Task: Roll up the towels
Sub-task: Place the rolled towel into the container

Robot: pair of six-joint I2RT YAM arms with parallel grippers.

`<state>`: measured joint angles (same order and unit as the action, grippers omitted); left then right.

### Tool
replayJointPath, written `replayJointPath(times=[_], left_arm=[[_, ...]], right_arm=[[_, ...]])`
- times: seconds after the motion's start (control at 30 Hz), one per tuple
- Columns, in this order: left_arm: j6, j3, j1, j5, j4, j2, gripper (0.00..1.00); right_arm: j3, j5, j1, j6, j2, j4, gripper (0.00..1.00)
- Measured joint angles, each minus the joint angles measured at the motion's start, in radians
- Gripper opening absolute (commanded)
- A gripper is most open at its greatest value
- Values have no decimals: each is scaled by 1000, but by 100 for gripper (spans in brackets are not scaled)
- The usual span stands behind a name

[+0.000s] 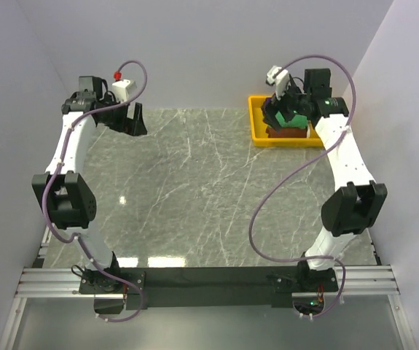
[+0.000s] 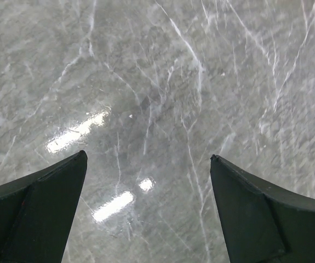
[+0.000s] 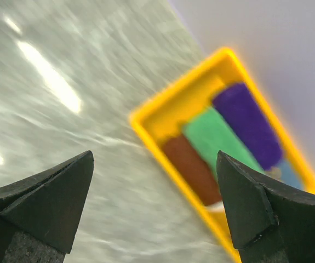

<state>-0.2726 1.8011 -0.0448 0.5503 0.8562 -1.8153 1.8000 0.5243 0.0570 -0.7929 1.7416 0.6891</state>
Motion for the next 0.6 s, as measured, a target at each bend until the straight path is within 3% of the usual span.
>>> replayJointPath(times=[0.1, 0.23, 0.47, 0.6], left_arm=[[33, 8, 0, -16, -3, 3, 99], [61, -25, 2, -27, -12, 6, 99], [84, -351, 5, -82, -61, 93, 99], [76, -497, 7, -105, -55, 167, 99]], right_arm=[[6, 22, 31, 201, -56, 38, 99], [-198, 10, 32, 406, -181, 25, 99], [-610, -45, 75, 579, -307, 10, 100], [-691, -54, 120, 599, -367, 20, 100]])
